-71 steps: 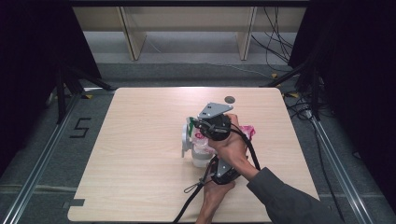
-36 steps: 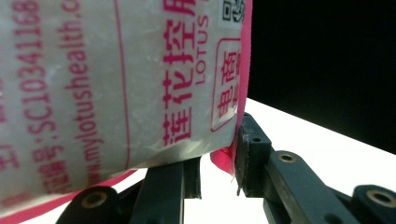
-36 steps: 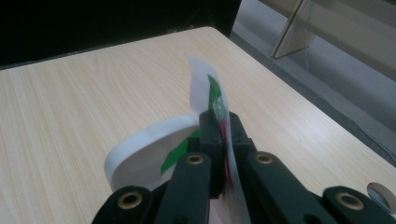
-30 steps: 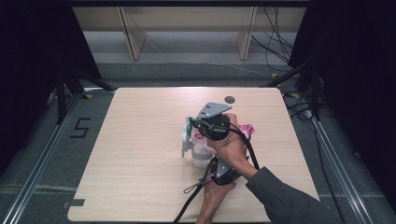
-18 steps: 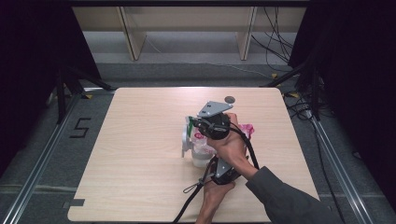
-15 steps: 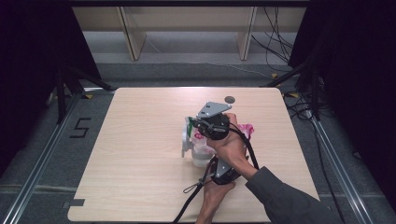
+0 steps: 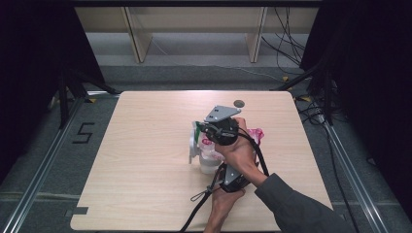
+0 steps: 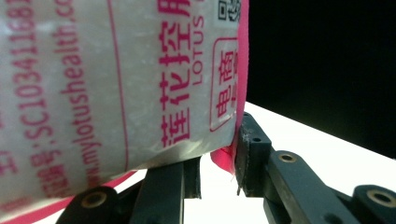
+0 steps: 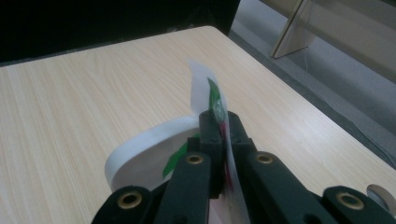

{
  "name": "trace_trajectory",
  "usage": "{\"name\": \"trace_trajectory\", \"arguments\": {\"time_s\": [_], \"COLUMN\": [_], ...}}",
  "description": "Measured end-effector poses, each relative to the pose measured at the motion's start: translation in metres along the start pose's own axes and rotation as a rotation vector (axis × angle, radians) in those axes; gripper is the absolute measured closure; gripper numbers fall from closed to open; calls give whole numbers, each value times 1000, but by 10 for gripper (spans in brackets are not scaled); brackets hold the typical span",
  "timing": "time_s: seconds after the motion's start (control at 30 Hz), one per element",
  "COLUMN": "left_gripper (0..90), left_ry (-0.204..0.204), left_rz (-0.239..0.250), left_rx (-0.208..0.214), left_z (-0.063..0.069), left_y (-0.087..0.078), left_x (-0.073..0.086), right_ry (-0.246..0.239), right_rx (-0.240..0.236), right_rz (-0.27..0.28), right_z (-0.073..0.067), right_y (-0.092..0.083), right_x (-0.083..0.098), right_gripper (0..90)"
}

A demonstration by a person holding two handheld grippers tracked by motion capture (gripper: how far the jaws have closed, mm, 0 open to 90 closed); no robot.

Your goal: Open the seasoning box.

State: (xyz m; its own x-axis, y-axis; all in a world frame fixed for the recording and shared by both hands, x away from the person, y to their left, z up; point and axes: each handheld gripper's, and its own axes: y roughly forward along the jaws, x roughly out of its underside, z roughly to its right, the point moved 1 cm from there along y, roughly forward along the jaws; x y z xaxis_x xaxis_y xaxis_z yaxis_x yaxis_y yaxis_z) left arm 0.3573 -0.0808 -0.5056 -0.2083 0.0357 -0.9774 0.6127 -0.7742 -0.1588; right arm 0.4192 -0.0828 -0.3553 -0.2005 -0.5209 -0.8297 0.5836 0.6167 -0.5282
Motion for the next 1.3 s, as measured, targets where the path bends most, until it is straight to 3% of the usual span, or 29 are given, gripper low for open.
{"name": "trace_trajectory", "arguments": {"time_s": [0.2, 0.27, 0.33, 0.37, 0.4, 0.63, 0.7, 0.8, 0.9, 1.0, 1.03, 1.07, 1.1, 1.13, 1.17, 1.23, 1.27, 1.3], "left_gripper": [737, 738, 738, 739, 740, 739, 738, 738, 738, 738, 738, 738, 738, 738, 737, 738, 738, 738], "left_ry": [26, 20, 4, -18, -22, -6, -34, -13, -37, -22, -76, -75, 10, 23, 24, 23, -45, 6], "left_rz": [-7, 0, -1, 6, 5, 2, 18, 4, 22, 13, 57, 54, -18, -26, -26, -22, 33, -9], "left_rx": [-10, -7, 15, 46, 49, 35, 36, 40, 45, 47, 56, 55, 54, 56, 62, 54, 50, 51], "left_z": [0, 1, 0, -1, -1, -1, 1, -1, 1, -1, 3, 3, -3, -4, -4, -4, 1, -3], "left_y": [-1, -1, -3, -3, -3, -3, -2, -4, -3, -4, -3, -3, -7, -8, -9, -9, -5, -8], "left_x": [0, -1, -2, -1, -1, -1, -1, -2, -1, -2, -2, -1, -1, -2, -2, -2, -2, -2], "right_ry": [15, -15, 8, 18, 1, 24, 3, 1, -4, 5, 2, 0, 3, 15, -12, -1, 3, -2], "right_rx": [7, 8, 7, 10, 7, 10, 14, 7, 7, 10, 6, 0, 6, 12, 3, 11, 7, 2], "right_rz": [-1, 0, 4, 10, 3, 8, -8, 6, -6, -2, -4, -7, -3, -9, -11, -12, -5, -4], "right_z": [-1, -1, 0, -1, 0, 0, -2, 0, -2, -3, -2, -1, -2, -3, -2, -4, -3, -1], "right_y": [-1, -2, -4, -4, -3, -1, 1, 1, 1, 2, 1, 1, 2, 2, 3, 3, 3, 2], "right_x": [-1, -3, -4, -4, -3, -3, -2, -3, -3, -3, -4, -4, -4, -3, -3, -4, -4, -5], "right_gripper": [897, 897, 897, 897, 897, 897, 897, 896, 896, 896, 896, 895, 895, 895, 895, 895, 895, 895]}}
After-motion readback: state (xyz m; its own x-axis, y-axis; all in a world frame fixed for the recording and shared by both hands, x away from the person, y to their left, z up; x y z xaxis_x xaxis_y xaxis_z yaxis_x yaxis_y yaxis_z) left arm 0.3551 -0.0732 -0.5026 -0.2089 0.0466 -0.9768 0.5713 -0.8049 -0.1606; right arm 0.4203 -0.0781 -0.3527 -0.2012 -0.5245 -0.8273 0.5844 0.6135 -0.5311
